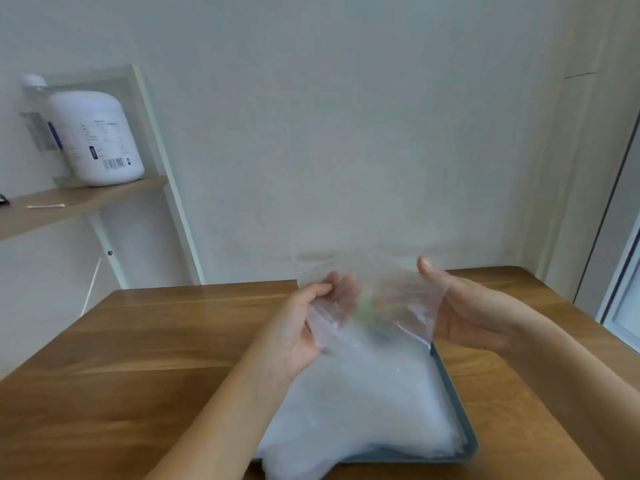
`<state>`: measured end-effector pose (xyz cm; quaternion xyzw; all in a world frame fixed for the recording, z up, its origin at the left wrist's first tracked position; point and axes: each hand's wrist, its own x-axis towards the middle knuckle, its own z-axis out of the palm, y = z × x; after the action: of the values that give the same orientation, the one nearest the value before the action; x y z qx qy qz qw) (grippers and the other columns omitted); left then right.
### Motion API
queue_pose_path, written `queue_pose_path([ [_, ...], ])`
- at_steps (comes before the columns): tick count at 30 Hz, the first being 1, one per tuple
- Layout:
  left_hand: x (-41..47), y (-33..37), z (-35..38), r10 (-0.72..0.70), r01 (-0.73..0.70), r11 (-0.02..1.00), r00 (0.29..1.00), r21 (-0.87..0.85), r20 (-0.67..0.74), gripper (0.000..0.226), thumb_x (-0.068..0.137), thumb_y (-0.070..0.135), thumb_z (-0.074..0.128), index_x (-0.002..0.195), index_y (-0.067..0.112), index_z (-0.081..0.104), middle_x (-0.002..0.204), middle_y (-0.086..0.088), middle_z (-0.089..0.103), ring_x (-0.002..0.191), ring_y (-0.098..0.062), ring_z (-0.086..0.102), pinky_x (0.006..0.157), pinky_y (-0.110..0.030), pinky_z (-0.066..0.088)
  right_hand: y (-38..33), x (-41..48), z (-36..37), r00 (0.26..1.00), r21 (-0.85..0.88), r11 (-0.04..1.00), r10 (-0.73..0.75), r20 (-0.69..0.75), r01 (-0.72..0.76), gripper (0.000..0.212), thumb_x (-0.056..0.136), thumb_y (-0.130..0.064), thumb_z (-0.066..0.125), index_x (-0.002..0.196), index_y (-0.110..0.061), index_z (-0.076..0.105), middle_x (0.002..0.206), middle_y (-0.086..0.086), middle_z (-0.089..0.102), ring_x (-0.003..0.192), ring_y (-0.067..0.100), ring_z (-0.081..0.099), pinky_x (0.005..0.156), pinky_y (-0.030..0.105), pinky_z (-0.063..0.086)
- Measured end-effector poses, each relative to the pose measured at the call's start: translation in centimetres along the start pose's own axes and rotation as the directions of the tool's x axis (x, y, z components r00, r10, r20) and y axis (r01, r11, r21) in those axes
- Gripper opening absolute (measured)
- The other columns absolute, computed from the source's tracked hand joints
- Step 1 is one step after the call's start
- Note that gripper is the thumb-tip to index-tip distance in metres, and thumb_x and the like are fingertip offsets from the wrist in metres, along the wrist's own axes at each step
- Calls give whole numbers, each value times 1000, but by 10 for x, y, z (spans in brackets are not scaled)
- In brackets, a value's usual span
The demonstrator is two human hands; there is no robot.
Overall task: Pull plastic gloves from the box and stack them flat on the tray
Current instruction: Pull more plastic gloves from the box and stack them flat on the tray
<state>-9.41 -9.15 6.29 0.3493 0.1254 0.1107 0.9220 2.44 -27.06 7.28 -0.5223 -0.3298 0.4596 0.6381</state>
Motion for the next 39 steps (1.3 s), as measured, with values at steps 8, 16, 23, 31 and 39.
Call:
queue_pose_path([
  [8, -30, 26, -36, 152, -176, 966, 979, -189, -137, 24, 97, 1, 39, 86, 7, 59, 82, -14, 72, 72, -23, 73, 81, -39, 56, -19, 16, 72, 989, -112, 994, -8, -146, -9, 81, 58, -65, 61, 117, -9, 63, 116, 11, 69, 108, 25, 65, 90, 39, 53],
  [16, -65, 48, -63, 257, -282, 957, 937, -75, -235, 23, 95, 3, 45, 104, 11, 65, 93, -13, 72, 84, -28, 69, 81, -43, 55, -1, 69, 129, 893, -486, 869, -291, -343, 96, 10, 87, -16, 68, 81, -8, 70, 67, 2, 67, 62, 13, 61, 66, 23, 49],
  [23, -79, 54, -97, 296, -251, 947, 924, 200, -242, 21, 91, 8, 60, 110, 3, 65, 94, -10, 69, 85, -20, 66, 79, -30, 57, 8, 51, 110, 881, -581, 813, -295, -369, 29, 6, 90, -11, 64, 86, -10, 68, 61, 2, 58, 34, 5, 42, 42, 15, 37],
  [31, -67, 26, -93, 348, 3, 476, 918, 879, -192, 17, 91, 11, 61, 75, 5, 56, 60, -3, 49, 43, -8, 45, 41, -16, 37, 52, 18, 63, 835, -488, 860, -156, -528, -147, 11, 90, -8, 61, 83, -7, 69, 49, -2, 58, 32, 9, 33, 37, 17, 32],
  [39, -52, 15, -107, 495, 211, -91, 857, 973, -139, 20, 92, 30, 61, 108, 18, 59, 87, 6, 59, 76, -10, 59, 67, -28, 51, 87, -6, 37, 759, -679, 632, -214, -615, -373, 16, 91, -22, 60, 82, -13, 69, 59, -3, 68, 33, 6, 43, 44, 18, 40],
])
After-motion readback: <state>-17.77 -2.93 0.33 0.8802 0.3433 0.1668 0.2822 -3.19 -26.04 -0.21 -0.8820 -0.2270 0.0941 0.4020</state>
